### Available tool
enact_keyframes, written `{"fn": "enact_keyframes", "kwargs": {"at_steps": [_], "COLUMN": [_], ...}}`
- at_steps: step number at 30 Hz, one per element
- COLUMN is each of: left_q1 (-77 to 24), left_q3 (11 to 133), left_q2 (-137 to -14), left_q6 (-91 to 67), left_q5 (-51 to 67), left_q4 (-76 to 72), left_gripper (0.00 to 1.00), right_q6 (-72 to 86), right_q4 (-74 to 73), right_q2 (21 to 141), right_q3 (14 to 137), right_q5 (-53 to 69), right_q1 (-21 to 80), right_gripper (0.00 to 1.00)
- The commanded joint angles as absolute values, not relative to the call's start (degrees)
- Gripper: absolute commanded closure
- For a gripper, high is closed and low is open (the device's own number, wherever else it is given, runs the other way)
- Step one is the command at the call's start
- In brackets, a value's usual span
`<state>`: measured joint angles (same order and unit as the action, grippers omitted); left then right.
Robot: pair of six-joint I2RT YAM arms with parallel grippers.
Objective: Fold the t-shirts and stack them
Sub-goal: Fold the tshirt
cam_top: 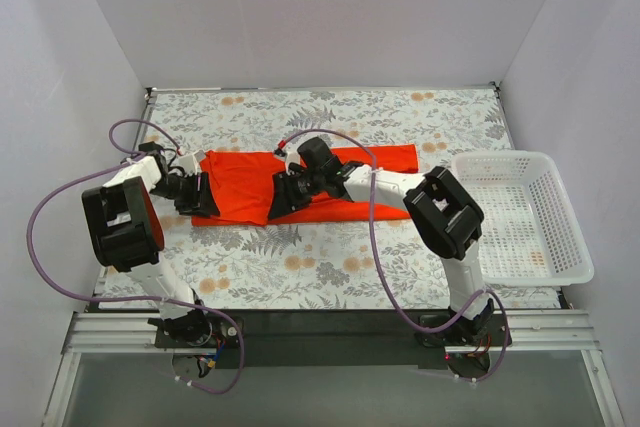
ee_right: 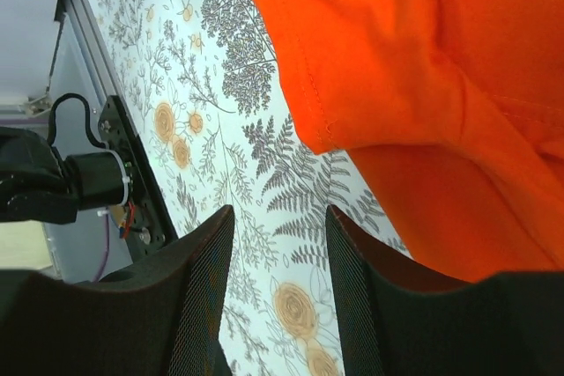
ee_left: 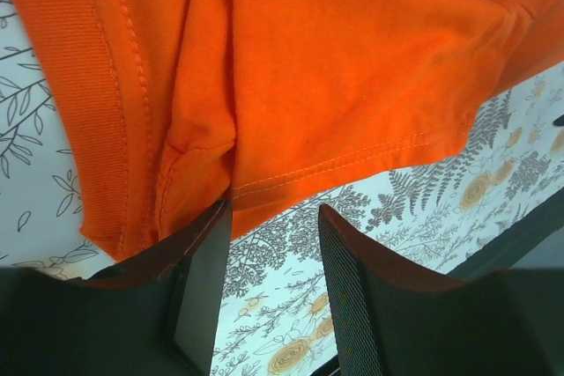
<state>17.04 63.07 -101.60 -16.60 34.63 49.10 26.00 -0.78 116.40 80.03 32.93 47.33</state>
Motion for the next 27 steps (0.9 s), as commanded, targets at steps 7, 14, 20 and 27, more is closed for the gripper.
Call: {"fn": "enact_keyframes", "kwargs": {"at_steps": [7,14,20,27], "left_q1": [17.05,17.05,17.05,16.96], "left_q3": [63.72,63.28,63.72,63.98], "left_q2": [-100.55,-101.78,-102.3,-102.74], "left_q6": [-17.84,-17.49,-17.23,-17.31], "left_q5": [31.2,32.08,32.69,33.13], "left_q4": [46.49,46.23,46.05,46.14], "left_gripper": [0.58,0.59,0.6,0.62], "right_q6": [37.26,40.78,43.32,45.44], "right_q4": [6.5,7.65,9.39,11.43], "right_q2": [120.76,124.19,124.89,125.86], "right_q3": [79.72,82.0,81.57,82.26], "right_q5": [28.92,28.57,27.86,27.51], "right_q1": [49.31,50.71,51.59,52.65], "right_gripper": [0.46,0.47,0.47,0.47]}}
